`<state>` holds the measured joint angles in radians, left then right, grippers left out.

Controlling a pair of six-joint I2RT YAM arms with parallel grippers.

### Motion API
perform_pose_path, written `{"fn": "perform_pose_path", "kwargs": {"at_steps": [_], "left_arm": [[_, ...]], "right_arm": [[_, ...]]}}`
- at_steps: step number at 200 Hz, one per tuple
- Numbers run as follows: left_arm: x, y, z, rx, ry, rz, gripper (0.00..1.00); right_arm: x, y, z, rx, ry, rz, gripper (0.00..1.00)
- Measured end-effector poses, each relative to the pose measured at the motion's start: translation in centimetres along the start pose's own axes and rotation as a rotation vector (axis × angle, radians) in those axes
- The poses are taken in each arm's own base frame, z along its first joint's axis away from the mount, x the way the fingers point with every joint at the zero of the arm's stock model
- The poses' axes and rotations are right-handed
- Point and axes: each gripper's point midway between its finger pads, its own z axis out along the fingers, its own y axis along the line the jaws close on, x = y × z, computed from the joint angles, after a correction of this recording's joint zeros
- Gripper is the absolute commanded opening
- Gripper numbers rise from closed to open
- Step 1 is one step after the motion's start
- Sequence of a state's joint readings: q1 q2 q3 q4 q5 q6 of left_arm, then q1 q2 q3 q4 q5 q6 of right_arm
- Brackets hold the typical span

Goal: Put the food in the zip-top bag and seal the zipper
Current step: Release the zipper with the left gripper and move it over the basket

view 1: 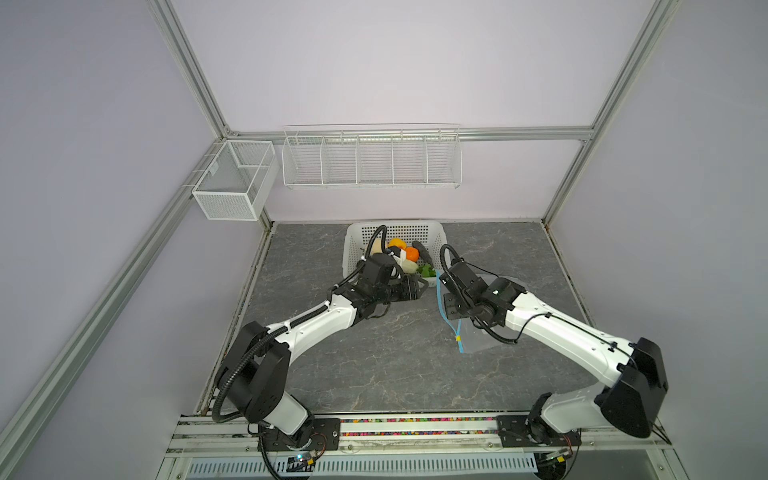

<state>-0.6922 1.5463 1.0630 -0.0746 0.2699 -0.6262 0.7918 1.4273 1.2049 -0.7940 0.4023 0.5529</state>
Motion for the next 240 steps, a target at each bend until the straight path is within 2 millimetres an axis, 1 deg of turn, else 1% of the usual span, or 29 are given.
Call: {"fn": "perform_pose_path", "kwargs": {"at_steps": [12, 29, 46, 59, 71, 86, 103, 116, 142, 166, 183, 200, 231, 240], "left_arm": [[-1.8, 0.4, -0.6, -0.052, -0.031, 0.015, 0.74], [-4.2, 0.9, -1.5, -0.113, -0.068, 0.037, 0.78], [-6.3, 1.6, -2.0, -0.169, -0.091, 0.049, 0.79], [-7.7, 2.6, -2.0, -0.211, -0.096, 0.054, 0.79], [-8.5, 4.1, -1.7, -0.257, -0.087, 0.053, 0.80], [-9.1, 6.0, -1.0, -0.304, -0.056, 0.045, 0.80], [-9.4, 8.1, 0.4, -0.346, -0.001, 0.039, 0.79], [-9.7, 9.4, 1.6, -0.372, 0.046, 0.043, 0.79], [-9.9, 10.8, 4.1, -0.403, 0.123, 0.071, 0.78], [-9.7, 12.1, 5.6, -0.422, 0.172, 0.078, 0.77], [-9.6, 13.0, 6.0, -0.438, 0.188, 0.069, 0.77], [-9.7, 14.0, 5.8, -0.458, 0.187, 0.056, 0.77], [-11.2, 15.9, 4.9, -0.519, 0.128, 0.017, 0.82], [-11.7, 16.5, 4.7, -0.536, 0.106, 0.007, 0.85]], "right_arm": [[0.0, 0.0, 0.0, -0.001, -0.001, 0.000, 0.06], [-0.1, 0.1, 0.0, -0.007, -0.004, 0.002, 0.06], [-0.2, 0.2, 0.0, -0.011, -0.005, 0.000, 0.06], [-0.2, 0.3, 0.0, -0.015, -0.009, 0.000, 0.06], [-0.4, 0.5, 0.1, -0.020, -0.012, 0.000, 0.06], [-0.4, 0.6, 0.2, -0.026, -0.013, 0.000, 0.06], [-0.4, 0.7, 0.3, -0.031, -0.015, -0.001, 0.06], [-0.2, 0.8, 0.5, -0.035, -0.015, -0.004, 0.06], [0.1, 0.9, 0.8, -0.039, -0.010, -0.018, 0.06], [0.0, 1.2, 1.2, -0.045, -0.009, -0.024, 0.06], [0.1, 1.2, 1.4, -0.048, -0.008, -0.027, 0.06], [0.1, 1.3, 1.4, -0.053, -0.010, -0.029, 0.06], [-0.1, 1.3, 1.6, -0.060, -0.008, -0.027, 0.06], [-0.1, 1.4, 1.8, -0.062, -0.008, -0.027, 0.06]]}}
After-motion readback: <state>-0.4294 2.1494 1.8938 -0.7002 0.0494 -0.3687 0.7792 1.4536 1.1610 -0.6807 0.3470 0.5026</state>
